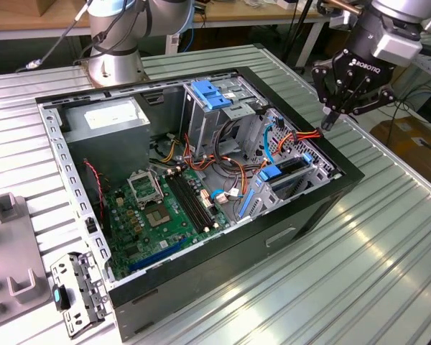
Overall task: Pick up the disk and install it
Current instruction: 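Insert the first disk wire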
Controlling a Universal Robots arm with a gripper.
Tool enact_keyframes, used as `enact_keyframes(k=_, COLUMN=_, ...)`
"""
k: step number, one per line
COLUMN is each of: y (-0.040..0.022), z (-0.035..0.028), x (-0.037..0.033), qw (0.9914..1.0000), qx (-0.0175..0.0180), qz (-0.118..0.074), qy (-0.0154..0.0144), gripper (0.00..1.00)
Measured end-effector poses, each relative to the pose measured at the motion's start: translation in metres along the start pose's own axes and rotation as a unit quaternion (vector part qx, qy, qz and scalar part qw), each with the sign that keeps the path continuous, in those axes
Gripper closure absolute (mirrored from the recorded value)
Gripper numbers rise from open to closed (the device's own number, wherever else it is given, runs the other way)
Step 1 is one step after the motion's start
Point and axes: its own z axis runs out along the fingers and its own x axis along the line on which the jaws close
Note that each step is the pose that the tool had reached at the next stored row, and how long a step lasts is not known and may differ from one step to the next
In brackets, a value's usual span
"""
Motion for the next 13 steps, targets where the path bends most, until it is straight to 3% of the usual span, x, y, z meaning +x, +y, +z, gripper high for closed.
enact_keyframes(k=5, y=-0.0102, z=-0.0002, x=0.0038, qw=0.99999, qx=0.0000, qz=-0.004, qy=0.0001, gripper=0.89)
enact_keyframes(k=13, y=-0.0104, z=-0.0003, x=0.0038, qw=0.99999, qx=-0.0004, qz=-0.004, qy=0.0006, gripper=0.89)
